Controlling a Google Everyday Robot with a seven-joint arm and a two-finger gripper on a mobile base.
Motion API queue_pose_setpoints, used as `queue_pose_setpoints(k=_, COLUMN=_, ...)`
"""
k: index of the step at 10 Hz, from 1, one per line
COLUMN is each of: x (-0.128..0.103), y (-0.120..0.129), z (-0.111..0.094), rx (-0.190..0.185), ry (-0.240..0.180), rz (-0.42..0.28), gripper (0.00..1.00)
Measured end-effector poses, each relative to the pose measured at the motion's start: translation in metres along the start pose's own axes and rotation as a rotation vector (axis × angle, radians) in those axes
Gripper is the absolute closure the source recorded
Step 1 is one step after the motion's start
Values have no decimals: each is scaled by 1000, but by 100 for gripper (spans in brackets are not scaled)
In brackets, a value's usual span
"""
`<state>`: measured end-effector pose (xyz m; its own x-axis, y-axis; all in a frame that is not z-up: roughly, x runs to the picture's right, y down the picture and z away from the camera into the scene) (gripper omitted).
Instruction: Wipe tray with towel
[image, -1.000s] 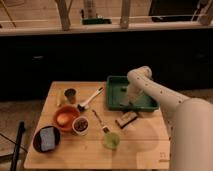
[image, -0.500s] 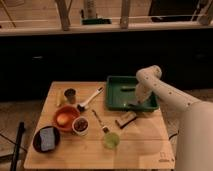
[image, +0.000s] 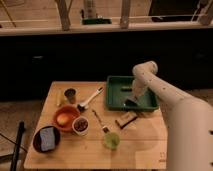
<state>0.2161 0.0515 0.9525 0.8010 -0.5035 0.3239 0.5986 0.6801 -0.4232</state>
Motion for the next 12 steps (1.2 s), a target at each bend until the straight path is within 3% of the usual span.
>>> queue_pose_setpoints(k=4, x=-21, y=-10, z=5, rx=26, ry=-21, rz=-29, gripper=100)
queue_pose_setpoints(k=12, x=-20, y=-9, z=5, rx=27, ry=-20, rz=-31, gripper=100)
